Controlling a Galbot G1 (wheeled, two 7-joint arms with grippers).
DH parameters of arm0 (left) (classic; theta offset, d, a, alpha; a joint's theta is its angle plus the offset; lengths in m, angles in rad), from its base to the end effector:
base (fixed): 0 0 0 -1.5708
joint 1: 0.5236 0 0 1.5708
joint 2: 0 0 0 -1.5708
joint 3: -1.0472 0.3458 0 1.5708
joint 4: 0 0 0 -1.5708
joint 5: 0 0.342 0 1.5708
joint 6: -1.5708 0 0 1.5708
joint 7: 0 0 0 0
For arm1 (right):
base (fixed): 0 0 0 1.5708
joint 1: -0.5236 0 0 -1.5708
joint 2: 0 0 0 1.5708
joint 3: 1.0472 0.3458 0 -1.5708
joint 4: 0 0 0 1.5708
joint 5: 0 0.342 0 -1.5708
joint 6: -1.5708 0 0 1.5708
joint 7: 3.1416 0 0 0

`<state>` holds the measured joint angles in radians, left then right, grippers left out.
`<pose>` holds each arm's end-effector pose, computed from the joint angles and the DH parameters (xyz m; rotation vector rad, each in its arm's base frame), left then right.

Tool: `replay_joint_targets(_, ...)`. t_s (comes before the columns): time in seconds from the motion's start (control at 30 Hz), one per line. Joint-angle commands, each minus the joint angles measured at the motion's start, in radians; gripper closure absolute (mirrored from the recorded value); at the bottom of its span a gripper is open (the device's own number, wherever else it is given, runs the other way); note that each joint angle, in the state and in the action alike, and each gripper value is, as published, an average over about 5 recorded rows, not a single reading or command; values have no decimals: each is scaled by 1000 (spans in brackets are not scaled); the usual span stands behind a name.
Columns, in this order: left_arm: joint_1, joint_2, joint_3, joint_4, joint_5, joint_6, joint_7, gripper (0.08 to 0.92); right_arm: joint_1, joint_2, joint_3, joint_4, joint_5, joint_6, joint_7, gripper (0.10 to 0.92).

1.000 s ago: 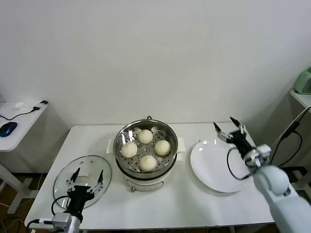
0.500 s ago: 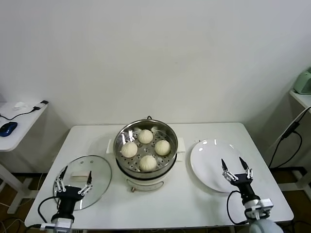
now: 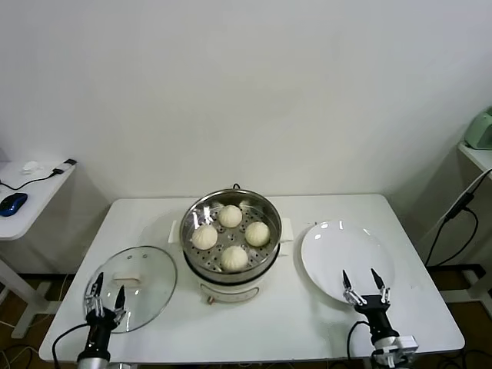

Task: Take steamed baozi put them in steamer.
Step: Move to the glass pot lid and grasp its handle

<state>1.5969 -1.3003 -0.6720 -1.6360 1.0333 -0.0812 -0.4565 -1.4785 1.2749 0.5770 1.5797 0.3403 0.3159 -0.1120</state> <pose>0.1320 0.1351 -0.4307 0.2015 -2.3746 -1.9214 0.1754 -0.1174 -0.4358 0.0781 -3.0515 -0.0437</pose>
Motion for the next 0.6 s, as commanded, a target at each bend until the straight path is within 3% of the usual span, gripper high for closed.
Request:
replay_joint_targets(0.03, -33, 14, 5, 156, 187, -12, -116, 177, -28, 32, 2, 10, -34, -11, 7, 203)
replay_joint_targets(0.33, -112, -32, 1, 198, 253, 27, -100, 177, -62, 37, 13, 51, -37, -22, 5, 203)
replay_joint_targets(0.6, -155, -20, 10, 207, 250, 48, -56, 177, -91, 39, 27, 78, -40, -25, 0, 203)
